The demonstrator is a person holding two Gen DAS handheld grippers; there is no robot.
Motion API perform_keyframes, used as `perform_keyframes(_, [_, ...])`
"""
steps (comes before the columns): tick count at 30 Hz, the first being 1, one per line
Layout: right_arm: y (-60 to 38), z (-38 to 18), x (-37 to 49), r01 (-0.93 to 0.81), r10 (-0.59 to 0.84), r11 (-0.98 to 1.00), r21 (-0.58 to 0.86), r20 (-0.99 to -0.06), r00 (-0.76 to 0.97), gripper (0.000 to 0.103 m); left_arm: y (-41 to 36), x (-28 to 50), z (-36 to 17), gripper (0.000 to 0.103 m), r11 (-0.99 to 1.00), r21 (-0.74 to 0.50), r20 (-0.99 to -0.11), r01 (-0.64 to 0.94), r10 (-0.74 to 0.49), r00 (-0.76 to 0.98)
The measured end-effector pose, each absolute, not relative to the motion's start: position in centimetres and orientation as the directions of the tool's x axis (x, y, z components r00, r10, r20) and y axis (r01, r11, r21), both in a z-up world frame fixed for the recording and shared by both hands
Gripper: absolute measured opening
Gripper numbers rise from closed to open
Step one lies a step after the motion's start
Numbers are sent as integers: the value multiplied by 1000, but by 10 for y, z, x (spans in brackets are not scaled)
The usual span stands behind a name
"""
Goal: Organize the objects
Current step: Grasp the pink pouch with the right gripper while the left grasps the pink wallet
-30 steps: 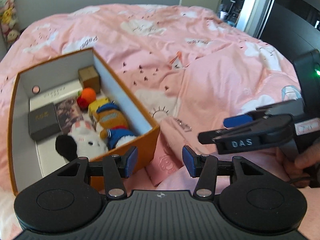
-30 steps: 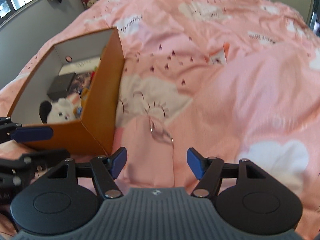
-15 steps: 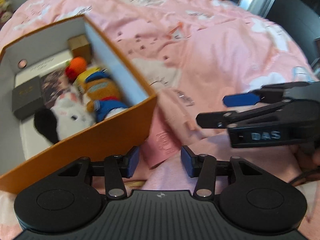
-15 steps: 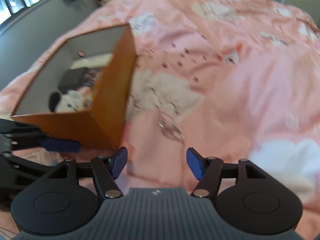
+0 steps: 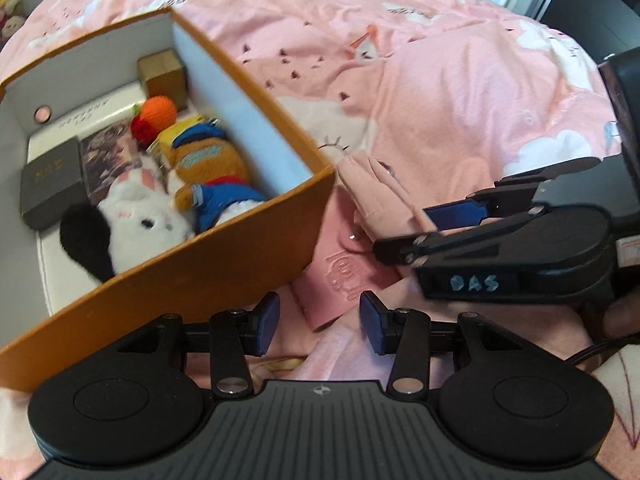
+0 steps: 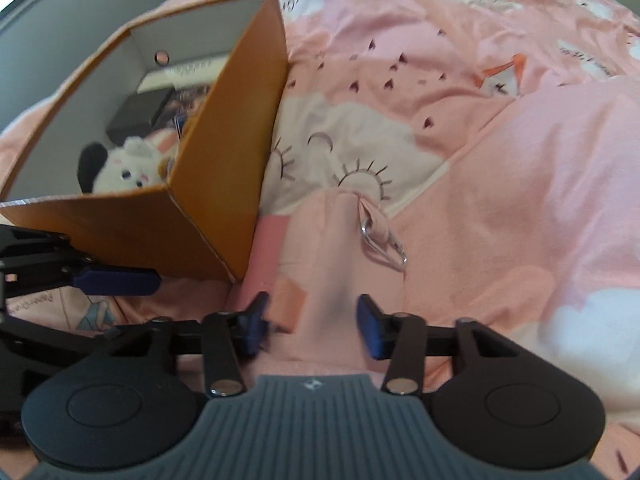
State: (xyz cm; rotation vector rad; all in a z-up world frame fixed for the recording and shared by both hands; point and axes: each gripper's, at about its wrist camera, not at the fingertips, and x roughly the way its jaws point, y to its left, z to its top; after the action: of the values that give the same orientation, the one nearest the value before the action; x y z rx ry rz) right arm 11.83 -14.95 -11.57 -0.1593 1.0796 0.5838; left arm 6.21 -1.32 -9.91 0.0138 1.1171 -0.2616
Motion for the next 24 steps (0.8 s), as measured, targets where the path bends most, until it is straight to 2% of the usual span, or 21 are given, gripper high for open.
perform_keyframes(3, [-167, -103, 115, -478, 363, 866, 149, -843, 396, 33, -20, 63, -96, 46, 956, -140, -873, 258, -243, 423])
perform_keyframes(8, [-198, -97, 117, -399, 372, 895, 199, -827, 421, 28, -38, 74, -91, 42, 929, -193, -851, 316, -319, 417])
perform_keyframes(13, [-228, -95, 119, -315, 346, 925, 212, -815, 465, 26, -60, 103, -98, 39, 947, -173, -897, 270, -265, 354])
perform_keyframes(18, [-251, -107, 128, -257, 374, 924, 283, -810, 451, 26, -101, 115, -119, 38, 934, 7, -949, 357, -107, 298])
perform_keyframes(24, [-260, -110, 128, -274, 431, 900, 338, -783, 449, 28, -126, 121, -145, 39, 895, 213, -952, 391, 100, 291])
